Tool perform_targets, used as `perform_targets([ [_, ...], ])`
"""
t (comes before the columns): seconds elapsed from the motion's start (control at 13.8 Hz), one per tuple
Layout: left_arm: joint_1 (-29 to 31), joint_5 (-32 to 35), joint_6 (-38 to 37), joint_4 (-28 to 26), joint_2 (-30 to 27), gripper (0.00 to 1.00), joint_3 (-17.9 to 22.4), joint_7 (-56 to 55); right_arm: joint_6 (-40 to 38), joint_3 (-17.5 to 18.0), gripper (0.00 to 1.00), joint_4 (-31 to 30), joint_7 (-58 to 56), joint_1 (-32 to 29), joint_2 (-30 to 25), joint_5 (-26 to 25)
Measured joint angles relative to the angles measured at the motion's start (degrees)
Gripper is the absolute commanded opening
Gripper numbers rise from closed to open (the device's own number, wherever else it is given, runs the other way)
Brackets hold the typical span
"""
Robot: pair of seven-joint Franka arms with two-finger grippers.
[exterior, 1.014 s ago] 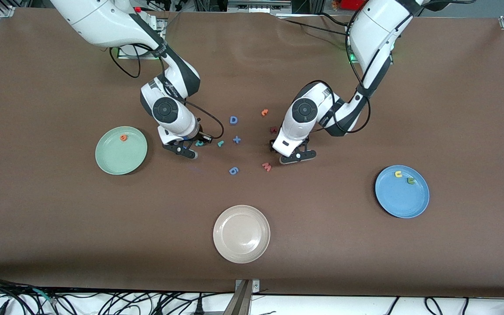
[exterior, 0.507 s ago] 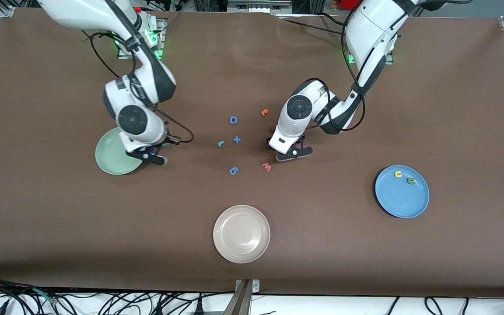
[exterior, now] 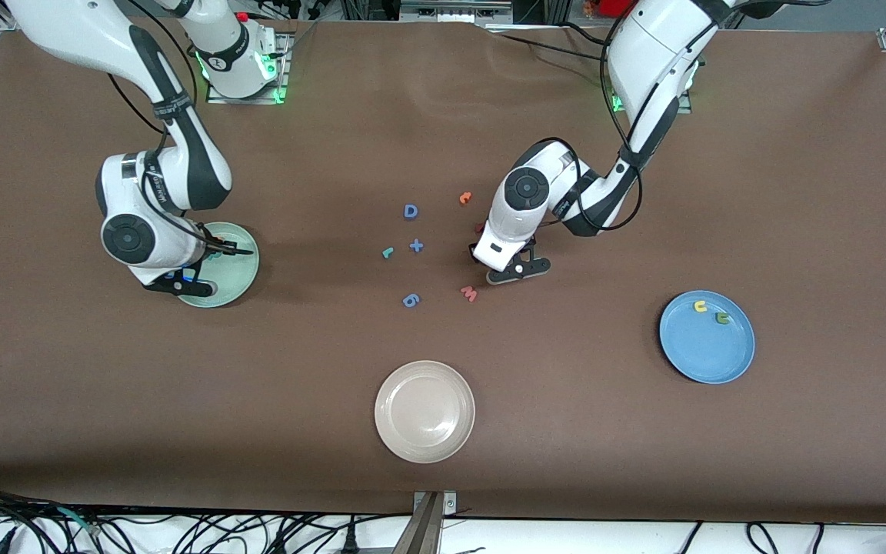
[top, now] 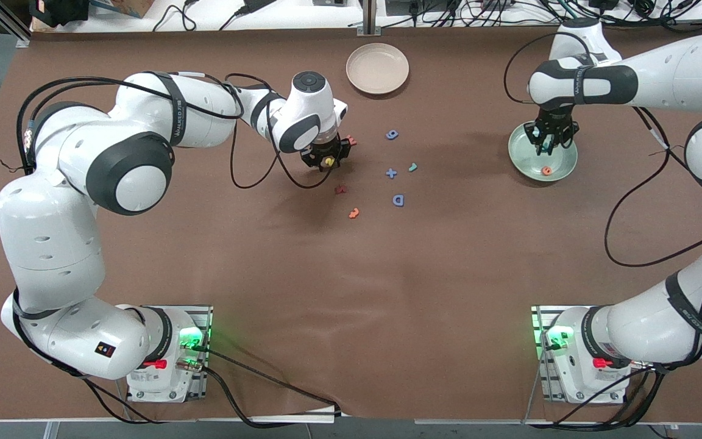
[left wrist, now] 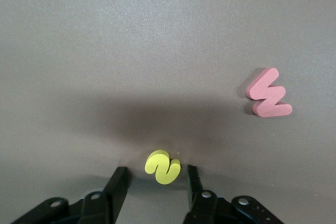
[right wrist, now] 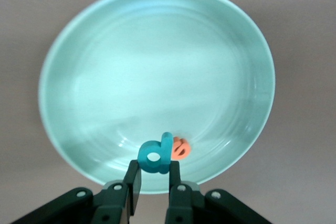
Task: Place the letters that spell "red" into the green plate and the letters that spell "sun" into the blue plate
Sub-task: 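Place the teal letter on the green plate while the left gripper reaches yellow, then grasp the yellow letter with the left gripper while the right gripper grasps teal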
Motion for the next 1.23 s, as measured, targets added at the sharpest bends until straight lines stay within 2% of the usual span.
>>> perform_targets([
  [0.29, 0.0, 0.0, 0.03, 0.1, -0.02, 0.38, 0.05, -0.04, 0.97, 0.22, 0.1, -1.64, -0.69, 0.44, 0.17, 5.07],
  [0.36, -0.01, 0.0, 0.05, 0.24, -0.01, 0.37, 0.07, -0.06, 1.03, 0.28, 0.29, -1.66, -0.69, 0.48, 0.32, 5.48],
  [0.43, -0.01, 0.0, 0.1, 0.48, 0.14, 0.36, 0.1, -0.11, 1.17, 0.28, 0.51, -1.66, -0.69, 0.48, 0.45, 5.58],
  [0.51, -0.01, 0.0, 0.1, 0.76, 0.31, 0.34, 0.14, -0.18, 1.32, 0.28, 0.65, -1.66, -0.69, 0.48, 0.55, 5.61],
  [0.65, -0.01, 0.0, -0.05, 1.1, 0.48, 0.3, 0.18, -0.35, 1.54, 0.28, 0.72, -1.65, -0.69, 0.48, 0.6, 5.65],
  [0.94, -0.08, 0.02, -0.13, 1.23, 0.51, 0.23, 0.24, -0.97, 1.47, 2.2, 0.72, -0.81, 1.55, 0.48, -0.51, 5.99],
  [1.09, -0.17, 0.04, -0.14, 1.24, 0.51, 0.18, 0.31, -1.08, 1.23, 6.03, 0.72, 0.36, 8.19, 0.56, -1.24, 6.16],
  [1.23, -0.24, 0.06, -0.15, 1.25, 0.5, 0.16, 0.37, -1.22, 1.22, 11.63, 0.72, 2.66, 18.2, 0.98, -1.36, 6.19],
])
